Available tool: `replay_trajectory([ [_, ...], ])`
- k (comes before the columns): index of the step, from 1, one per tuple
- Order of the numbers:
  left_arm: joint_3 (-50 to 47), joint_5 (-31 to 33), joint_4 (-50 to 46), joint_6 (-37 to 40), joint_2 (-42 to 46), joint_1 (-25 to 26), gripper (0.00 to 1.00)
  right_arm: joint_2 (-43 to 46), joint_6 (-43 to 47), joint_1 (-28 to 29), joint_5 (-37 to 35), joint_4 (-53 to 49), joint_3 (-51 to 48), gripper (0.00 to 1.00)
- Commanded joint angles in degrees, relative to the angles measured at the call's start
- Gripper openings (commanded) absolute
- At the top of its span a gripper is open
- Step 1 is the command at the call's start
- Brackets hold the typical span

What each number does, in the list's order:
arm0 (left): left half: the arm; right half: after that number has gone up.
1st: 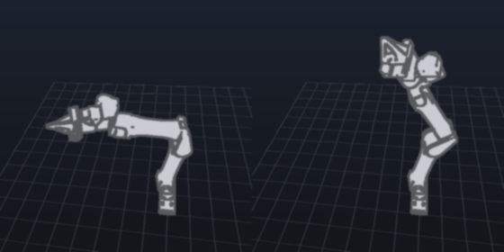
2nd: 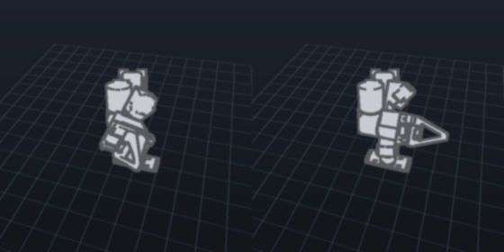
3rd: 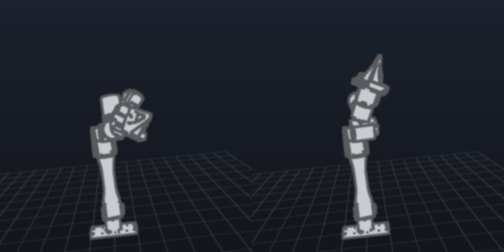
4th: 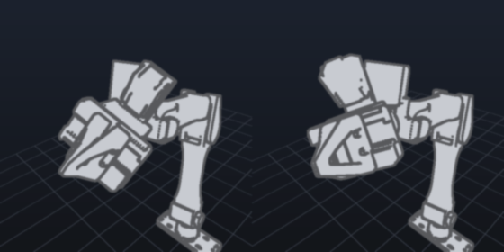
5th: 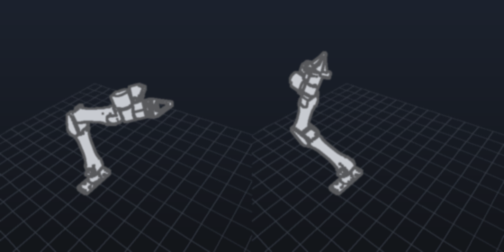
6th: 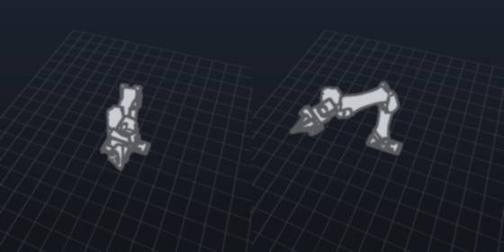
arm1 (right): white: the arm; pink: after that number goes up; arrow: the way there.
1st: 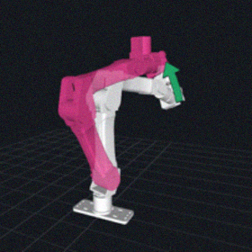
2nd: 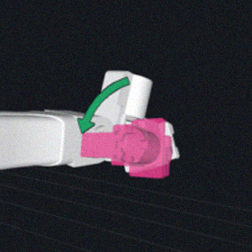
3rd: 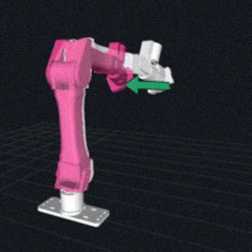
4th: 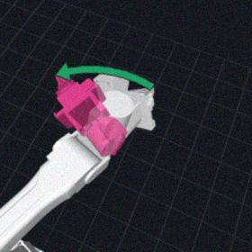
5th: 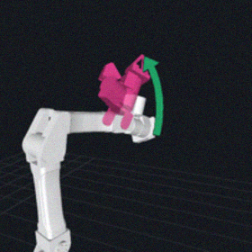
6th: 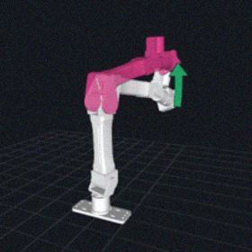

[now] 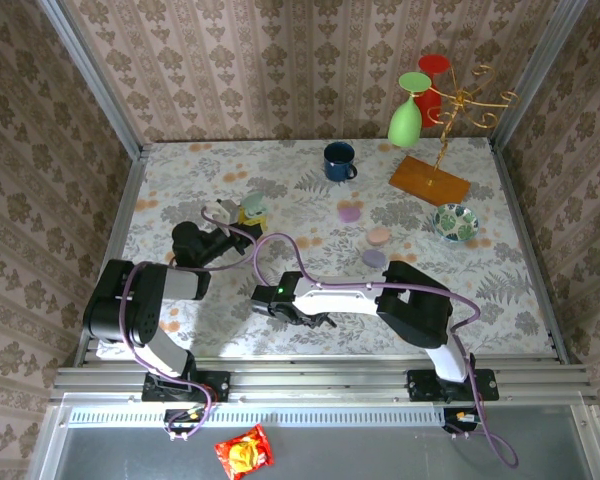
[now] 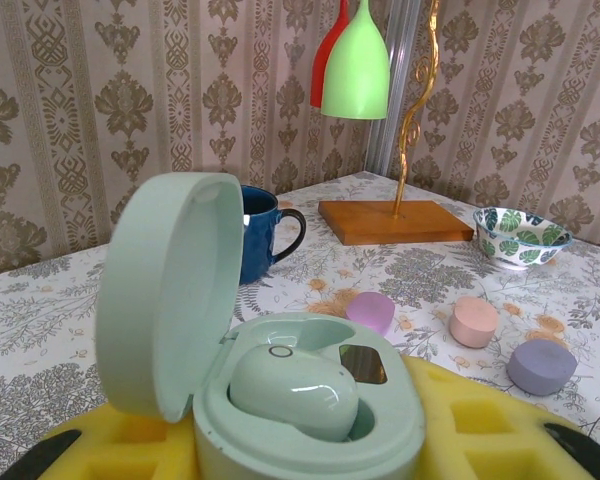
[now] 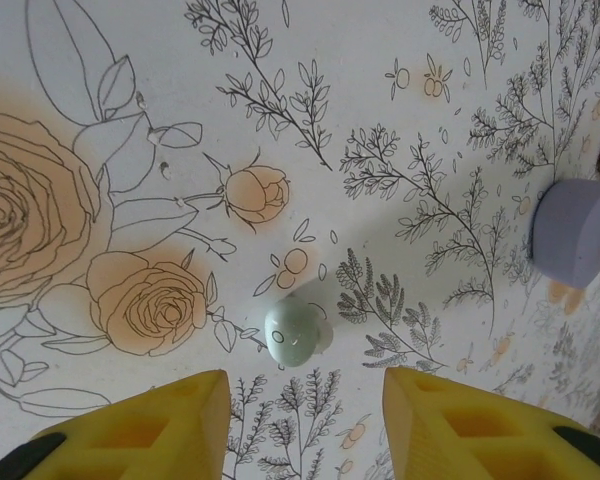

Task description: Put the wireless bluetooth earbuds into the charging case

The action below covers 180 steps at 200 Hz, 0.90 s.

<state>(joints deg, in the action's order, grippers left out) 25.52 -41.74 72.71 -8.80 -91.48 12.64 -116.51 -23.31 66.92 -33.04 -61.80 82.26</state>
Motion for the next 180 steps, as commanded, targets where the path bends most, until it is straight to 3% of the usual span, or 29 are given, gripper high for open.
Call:
replay_trajectory([
  [1,-0.5,0.7,1.7,0.1,1.3,-0.3,0.36,-1.3,1.8,-0.4,-2.7,-1.8,0.4,0.45],
  [90,-0.6,1.3,1.8,0.5,1.2,-0.3,0.36,-4.5,2.9,-0.9,-2.2,-0.8,0.3,0.42],
  [180,-0.4,0.6,1.8,0.2,1.2,-0.3,0.36,-6.2,2.3,-2.0,-3.8,-1.6,0.3,0.32],
])
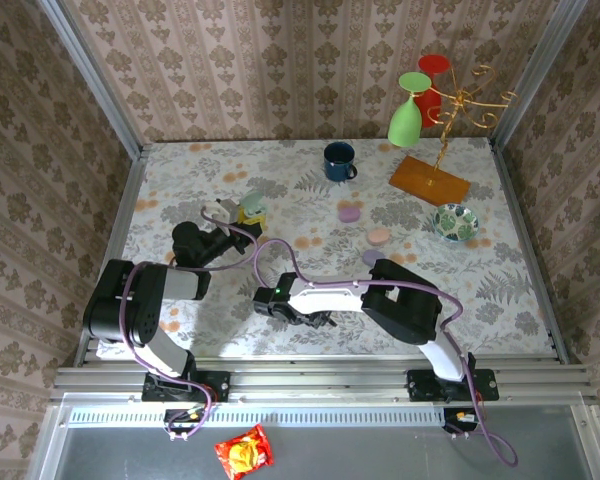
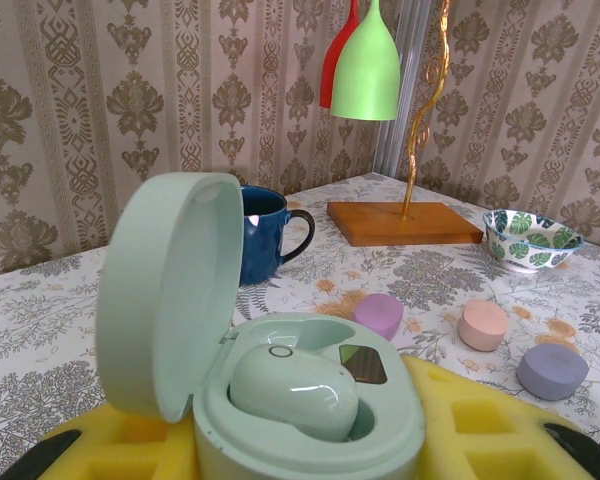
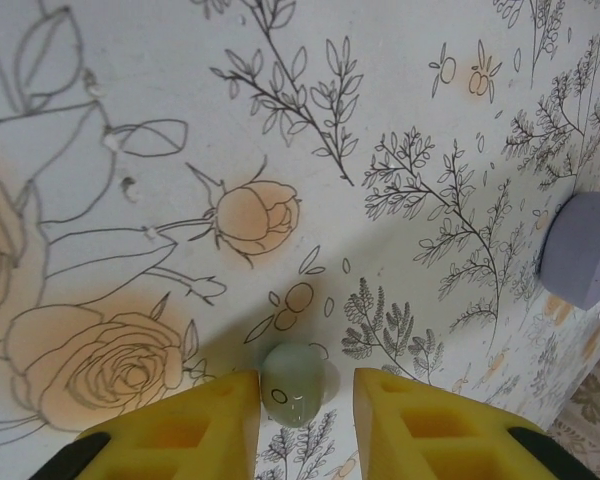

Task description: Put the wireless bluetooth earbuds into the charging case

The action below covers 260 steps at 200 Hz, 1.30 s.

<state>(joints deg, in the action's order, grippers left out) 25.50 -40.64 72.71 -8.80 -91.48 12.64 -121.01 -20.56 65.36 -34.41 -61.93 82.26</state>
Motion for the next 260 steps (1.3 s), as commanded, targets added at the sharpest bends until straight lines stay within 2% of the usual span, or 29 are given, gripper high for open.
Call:
replay_trajectory([
  [1,-0.4,-0.5,1.8,0.2,1.2,-0.3,0.36,-1.7,-0.4,-0.4,-2.4,-1.5,0.3,0.31],
  [40,-0.4,-0.7,1.8,0.2,1.1,-0.3,0.36,-2.6,0.0,-0.7,-1.8,-0.9,-0.1,0.3],
  [86,-0.2,-0.9,1.8,0.3,0.7,-0.3,0.37,-1.8,-0.8,-0.9,-2.1,-1.4,-0.3,0.22],
  [111,0.3,-2.3,1.7,0.3,-0.3,-0.3,0.36,2.2,-1.5,-1.5,-0.9,1.3,-1.3,0.19],
  [142,0.1,-3.0,1.8,1.3,-0.4,-0.3,0.36,11.4,-3.2,-4.3,3.3,8.0,-6.0,0.15],
  [193,1.0,-8.3,1.8,1.8,-0.3,0.7,0.36,24.9,-1.0,-9.0,14.7,18.0,-11.1,0.16],
  [223,0.9,-11.2,1.8,4.2,0.2,2.5,0.36,31.9,0.4,-13.4,26.1,24.8,-13.8,0.16],
  [260,0.7,-16.7,1.7,6.3,-0.4,5.5,0.37,36.1,1.7,-18.0,37.6,30.3,-13.3,0.16],
])
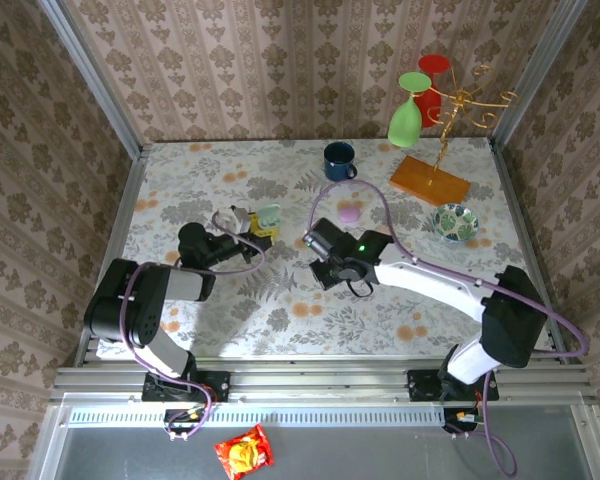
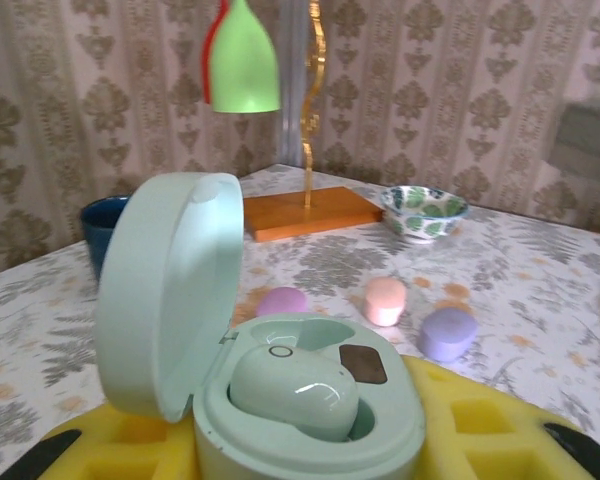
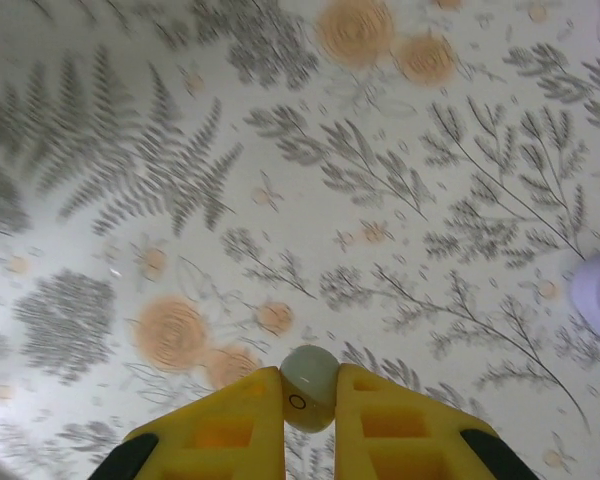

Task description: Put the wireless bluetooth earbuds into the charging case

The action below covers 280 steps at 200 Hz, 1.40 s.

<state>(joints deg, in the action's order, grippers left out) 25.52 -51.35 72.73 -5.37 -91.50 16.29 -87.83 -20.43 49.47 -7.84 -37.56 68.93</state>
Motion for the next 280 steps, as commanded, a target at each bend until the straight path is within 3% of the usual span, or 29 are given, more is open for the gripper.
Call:
replay_trajectory([
  [1,0.7,-6.1,1.6,2.9,-0.4,1.9,0.37,3.0,1.5,-2.2,11.3,6.1,0.0,0.16],
  [50,1.9,-10.3,1.6,4.7,-1.6,6.0,0.37,4.5,-0.1,-7.4,23.0,11.6,3.4,0.16],
  [85,2.3,-12.6,1.6,3.9,-1.9,6.6,0.38,2.0,-0.5,-7.7,26.9,12.8,6.4,0.16],
  [138,2.4,-14.4,1.7,3.9,-1.4,6.6,0.37,0.8,-0.8,-7.8,26.1,13.3,6.1,0.16],
  [280,1.8,-11.6,1.6,3.6,-0.3,5.8,0.38,-2.5,1.8,-8.3,19.2,9.7,4.6,0.16],
])
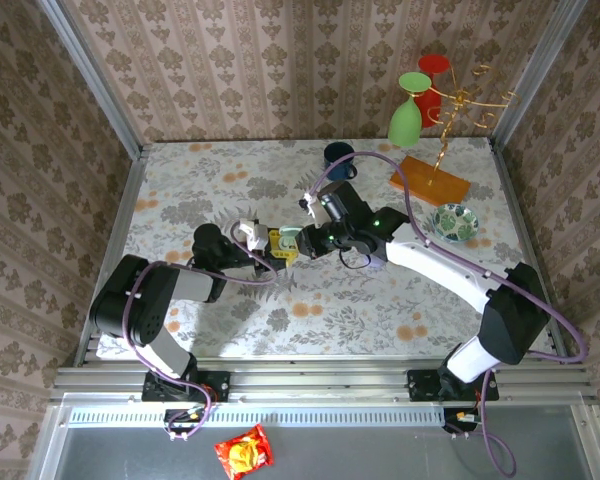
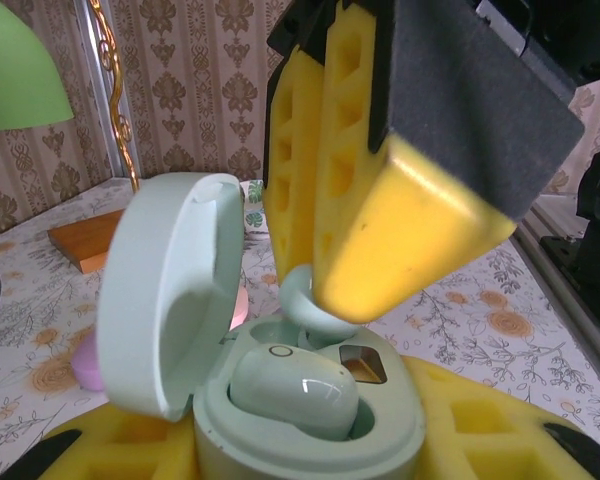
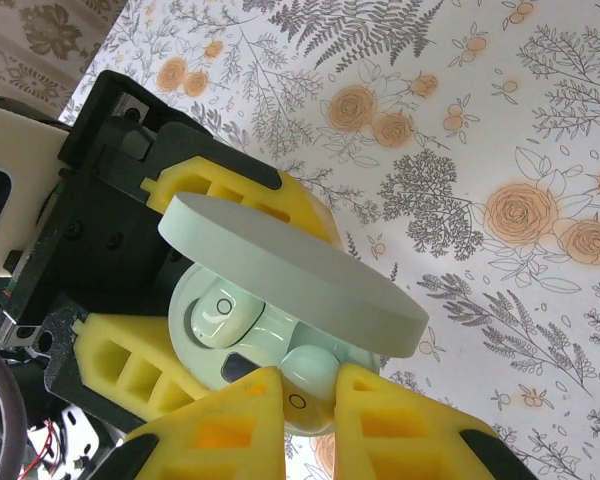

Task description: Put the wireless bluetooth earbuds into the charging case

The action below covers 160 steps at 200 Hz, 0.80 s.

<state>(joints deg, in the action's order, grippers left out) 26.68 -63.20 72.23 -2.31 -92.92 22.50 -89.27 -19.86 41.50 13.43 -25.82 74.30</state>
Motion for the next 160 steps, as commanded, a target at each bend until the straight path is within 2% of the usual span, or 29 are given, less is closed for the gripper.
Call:
replay_trajectory([
  [1,0.7,0.3,2.1,0.4,1.1,-0.5,0.38,-1.1,1.2,-0.3,-2.0,-2.0,-0.8,0.16],
  [21,0.7,0.2,2.1,0.4,1.4,-0.6,0.38,-1.9,1.3,-0.3,-1.2,-2.1,-0.6,0.18],
  [66,0.4,0.3,2.2,0.4,1.6,-0.5,0.38,-0.8,0.1,-0.3,-1.4,0.4,-0.4,0.35],
  [94,0.4,1.4,2.1,-1.0,1.6,-0.9,0.37,1.3,-0.2,-0.3,-2.5,1.7,-0.7,0.42],
  [135,0.2,1.5,2.1,-0.4,1.7,-1.1,0.37,5.9,-0.8,-0.6,-3.3,6.1,-2.8,0.49],
  [160,0.1,1.5,2.1,-0.3,1.7,-1.1,0.37,4.6,-2.9,-1.4,-3.2,7.0,-1.1,0.5],
])
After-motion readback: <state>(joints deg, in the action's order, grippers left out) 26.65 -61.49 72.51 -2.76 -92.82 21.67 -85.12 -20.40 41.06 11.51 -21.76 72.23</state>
